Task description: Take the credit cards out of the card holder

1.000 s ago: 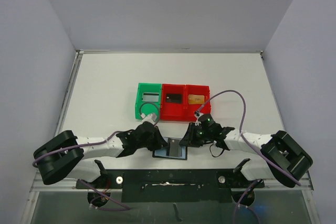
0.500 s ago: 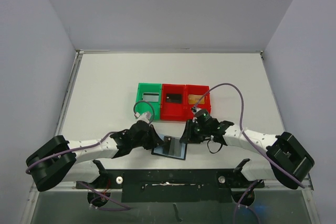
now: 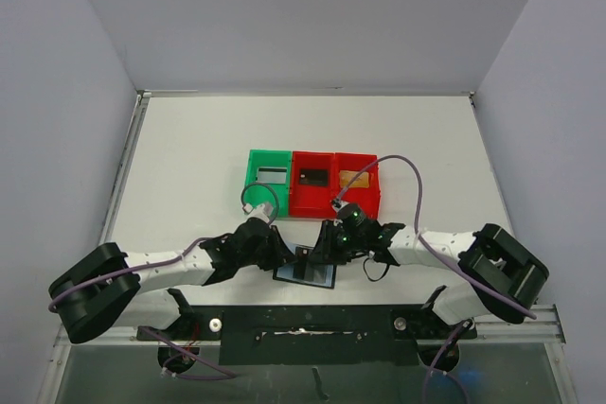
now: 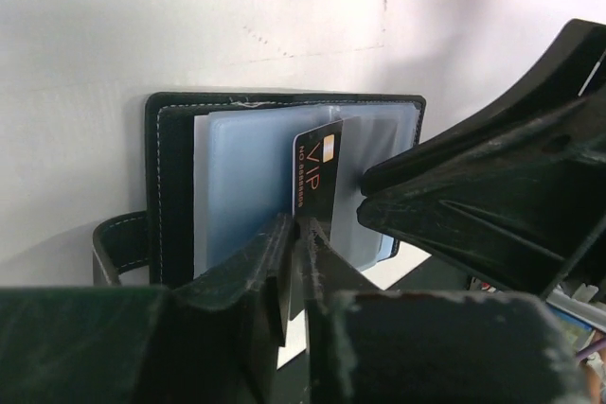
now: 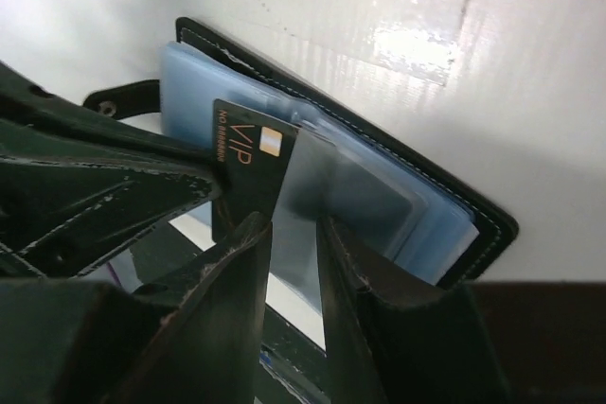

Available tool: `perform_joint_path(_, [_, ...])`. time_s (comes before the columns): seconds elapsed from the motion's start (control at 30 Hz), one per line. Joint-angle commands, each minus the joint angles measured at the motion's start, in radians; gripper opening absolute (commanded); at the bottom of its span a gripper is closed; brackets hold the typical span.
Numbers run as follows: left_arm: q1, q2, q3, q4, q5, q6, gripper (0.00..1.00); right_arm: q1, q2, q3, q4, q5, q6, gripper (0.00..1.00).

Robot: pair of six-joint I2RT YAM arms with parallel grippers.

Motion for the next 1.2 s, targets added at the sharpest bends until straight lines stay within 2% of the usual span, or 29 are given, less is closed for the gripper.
perform_joint_path(0.0, [0.006,0.023,-0.006,0.078,0.03,-0.009,0.13,0.011,0.049,-0.06,0.07,0.015,0.057,0.29])
perform_joint_path(0.1, [0.006,0.039,-0.041,0.123,0.046,-0.039,0.24,0.011,0.063,-0.085,0.086,0.021,0.071,0.29])
perform_joint_path(0.27, [0.006,0.053,-0.118,0.244,0.065,-0.098,0.28,0.01,0.081,-0.095,0.09,0.026,0.07,0.28])
perform_joint_path(0.4, [0.008,0.061,-0.145,0.307,0.076,-0.12,0.28,0.009,0.092,-0.098,0.095,0.023,0.066,0.27])
perform_joint_path(0.63, [0.008,0.059,-0.125,0.313,0.09,-0.108,0.13,0.008,0.091,-0.089,0.095,0.021,0.049,0.27])
perform_joint_path(0.77, [0.006,0.044,-0.111,0.283,0.091,-0.098,0.0,0.009,0.082,-0.073,0.07,0.037,0.033,0.27])
perform_joint_path(0.97, [0.007,-0.025,-0.097,0.162,0.049,-0.076,0.0,0.008,0.037,-0.031,-0.015,0.092,-0.005,0.28])
perform_joint_path(1.17, [0.008,-0.09,-0.089,0.077,0.02,-0.052,0.0,0.012,-0.01,-0.004,-0.016,0.085,-0.042,0.3])
